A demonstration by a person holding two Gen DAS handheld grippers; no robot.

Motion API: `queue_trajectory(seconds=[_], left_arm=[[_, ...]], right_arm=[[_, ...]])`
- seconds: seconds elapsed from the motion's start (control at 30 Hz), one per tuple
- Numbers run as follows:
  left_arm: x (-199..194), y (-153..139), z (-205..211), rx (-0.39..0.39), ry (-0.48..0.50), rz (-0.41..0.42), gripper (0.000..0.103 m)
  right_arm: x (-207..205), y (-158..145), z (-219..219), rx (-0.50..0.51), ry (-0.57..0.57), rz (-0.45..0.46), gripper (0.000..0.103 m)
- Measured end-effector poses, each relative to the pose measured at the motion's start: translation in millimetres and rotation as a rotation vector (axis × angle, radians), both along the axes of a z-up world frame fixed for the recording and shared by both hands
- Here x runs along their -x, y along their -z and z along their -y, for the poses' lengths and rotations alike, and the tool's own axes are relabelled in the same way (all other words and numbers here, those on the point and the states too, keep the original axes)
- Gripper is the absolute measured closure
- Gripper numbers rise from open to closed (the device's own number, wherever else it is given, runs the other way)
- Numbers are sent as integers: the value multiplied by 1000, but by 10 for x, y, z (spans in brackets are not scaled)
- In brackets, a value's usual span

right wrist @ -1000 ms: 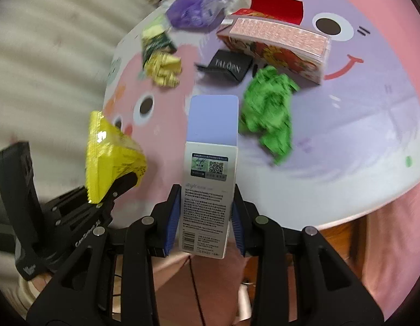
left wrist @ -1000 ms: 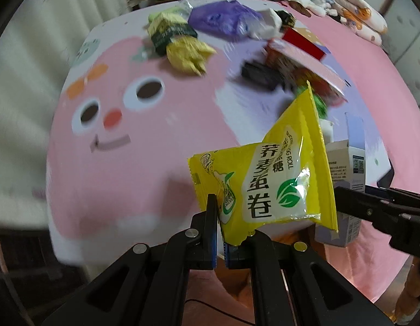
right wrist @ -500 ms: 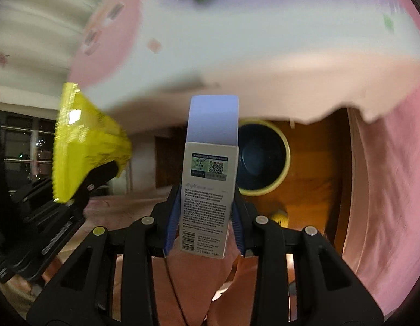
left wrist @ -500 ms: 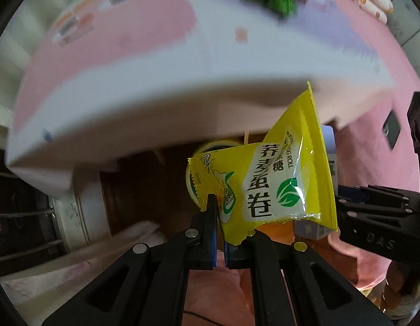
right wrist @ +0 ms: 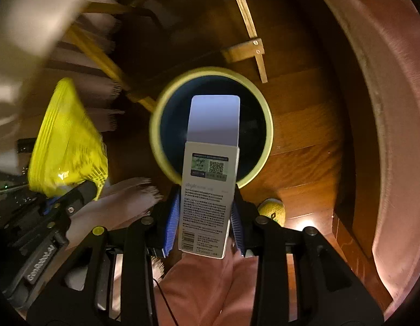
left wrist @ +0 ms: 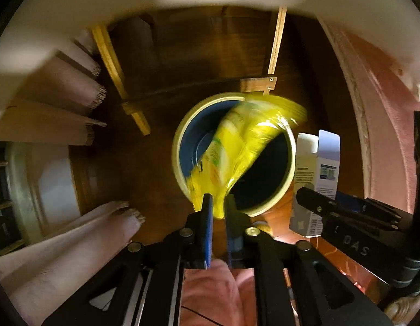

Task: Collect trash
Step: 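Carry both items over the bin and open both tools to drop them, then raise both tools back toward the table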

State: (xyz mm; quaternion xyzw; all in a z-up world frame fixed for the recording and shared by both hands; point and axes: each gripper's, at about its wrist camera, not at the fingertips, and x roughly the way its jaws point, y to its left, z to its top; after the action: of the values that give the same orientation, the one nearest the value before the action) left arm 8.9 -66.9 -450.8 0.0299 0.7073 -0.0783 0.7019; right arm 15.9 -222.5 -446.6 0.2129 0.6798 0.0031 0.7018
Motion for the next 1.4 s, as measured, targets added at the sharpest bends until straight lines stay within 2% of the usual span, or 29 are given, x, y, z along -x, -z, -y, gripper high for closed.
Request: queue_trajectory(seconds=[0.07,0.1,0.17,0.27,0.37,0.4,0.43,0.5,0.63,0.8,1.03,1.07,1.23,1.4], left_arm=[[-15,96,18,-3,12,9,64],[-18,142,32,-5,19,19,59],[-119,185,-17,-5,31,32,43],[-196,220,-115,-7,37,62,30],[-230,185,-259,-6,37,88,28],[-255,149,-278,-9,34,102,27],[-248,86,-302,-11,30,116,25],[-241,-85,-397,-13,22,144,22],[-210,-377,-452,-23,1,190,22],[-105,-950,-525,-15,2,234,22],[51,-1985,-521,16,73,320,22],[74,-2210,-513,24,94,346,22],[101,-2958,-512,41,155,430,22],[116,-3584,-508,80,200,487,22]], right_arm=[[-66,156,-84,9,7,-1,71],[-89,230,-81,13,10,0,71],[-139,336,-92,15,16,1,71],[-288,474,-90,17,30,9,70],[-379,502,-91,25,39,26,68],[-415,481,-102,32,41,29,63],[-413,441,-110,36,43,37,53],[-422,354,-130,33,38,57,45],[-457,124,-222,44,18,93,42],[-391,-271,-308,50,11,124,41],[-82,-1099,-355,40,29,176,41],[-31,-1248,-365,39,31,186,41],[175,-1928,-366,34,48,242,41],[374,-2644,-373,52,67,320,41]])
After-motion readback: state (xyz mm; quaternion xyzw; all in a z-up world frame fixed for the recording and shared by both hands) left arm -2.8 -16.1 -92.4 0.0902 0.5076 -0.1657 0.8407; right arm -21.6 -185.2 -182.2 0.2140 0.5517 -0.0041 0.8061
